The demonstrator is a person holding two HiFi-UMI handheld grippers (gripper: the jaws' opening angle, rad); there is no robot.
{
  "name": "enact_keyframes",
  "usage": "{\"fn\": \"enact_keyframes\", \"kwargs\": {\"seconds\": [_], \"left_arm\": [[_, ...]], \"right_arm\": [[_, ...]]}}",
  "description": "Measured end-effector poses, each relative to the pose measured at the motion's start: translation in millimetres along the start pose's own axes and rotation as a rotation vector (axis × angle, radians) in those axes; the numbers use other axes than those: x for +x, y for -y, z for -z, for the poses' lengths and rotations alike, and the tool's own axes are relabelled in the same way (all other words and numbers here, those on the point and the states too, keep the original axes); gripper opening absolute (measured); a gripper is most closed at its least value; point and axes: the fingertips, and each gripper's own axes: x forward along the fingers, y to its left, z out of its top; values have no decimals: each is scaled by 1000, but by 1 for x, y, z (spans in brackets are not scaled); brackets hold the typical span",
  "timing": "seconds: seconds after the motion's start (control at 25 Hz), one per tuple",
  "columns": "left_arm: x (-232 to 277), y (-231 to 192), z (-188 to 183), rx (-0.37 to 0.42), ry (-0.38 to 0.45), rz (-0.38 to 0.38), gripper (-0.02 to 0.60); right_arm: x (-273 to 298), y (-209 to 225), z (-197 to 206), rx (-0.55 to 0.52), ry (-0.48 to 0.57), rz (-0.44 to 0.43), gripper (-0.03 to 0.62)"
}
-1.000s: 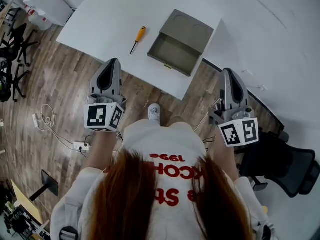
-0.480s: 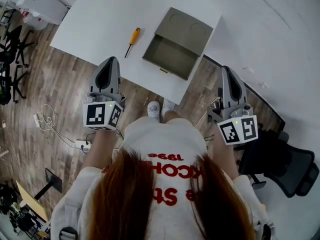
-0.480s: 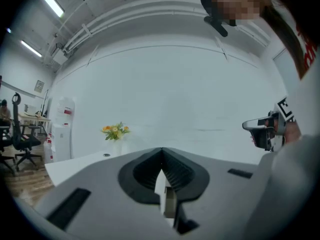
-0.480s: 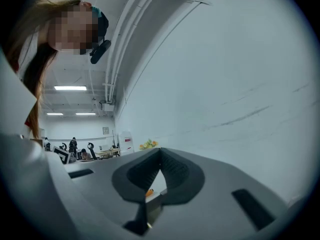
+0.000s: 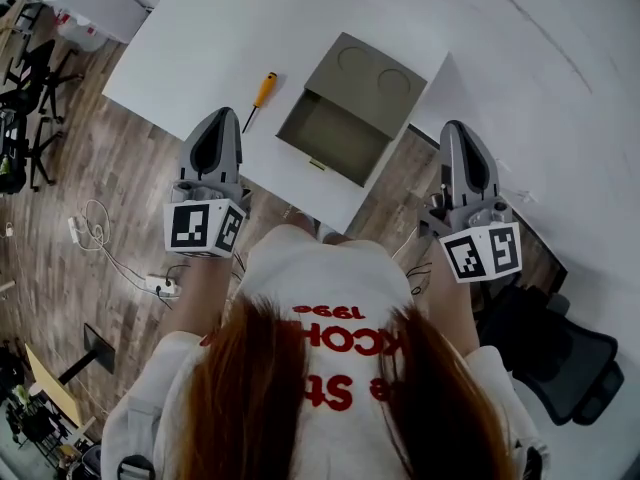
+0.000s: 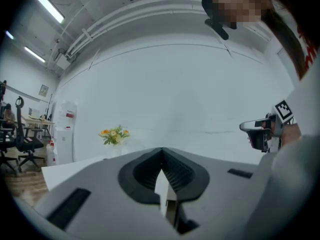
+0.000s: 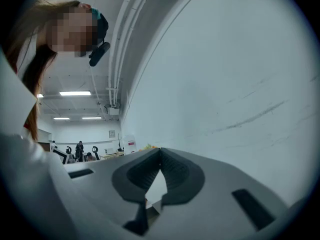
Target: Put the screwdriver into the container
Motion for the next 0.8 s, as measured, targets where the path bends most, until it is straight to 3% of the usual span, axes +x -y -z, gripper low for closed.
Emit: {"fn": "enact_keyframes", "kwargs": {"seconds": [0.2,0.48,0.8], "left_arm": [[13,-9,3,3,-16,-22,6],[42,-23,22,29,-64,15,6],[78,-39,73,50,-211,88,6]], "right_arm": [[11,7,6,12,-19,-1,4],[26,10,9,20,-23,59,5],[40,6,23,29,-54,121,3]]}}
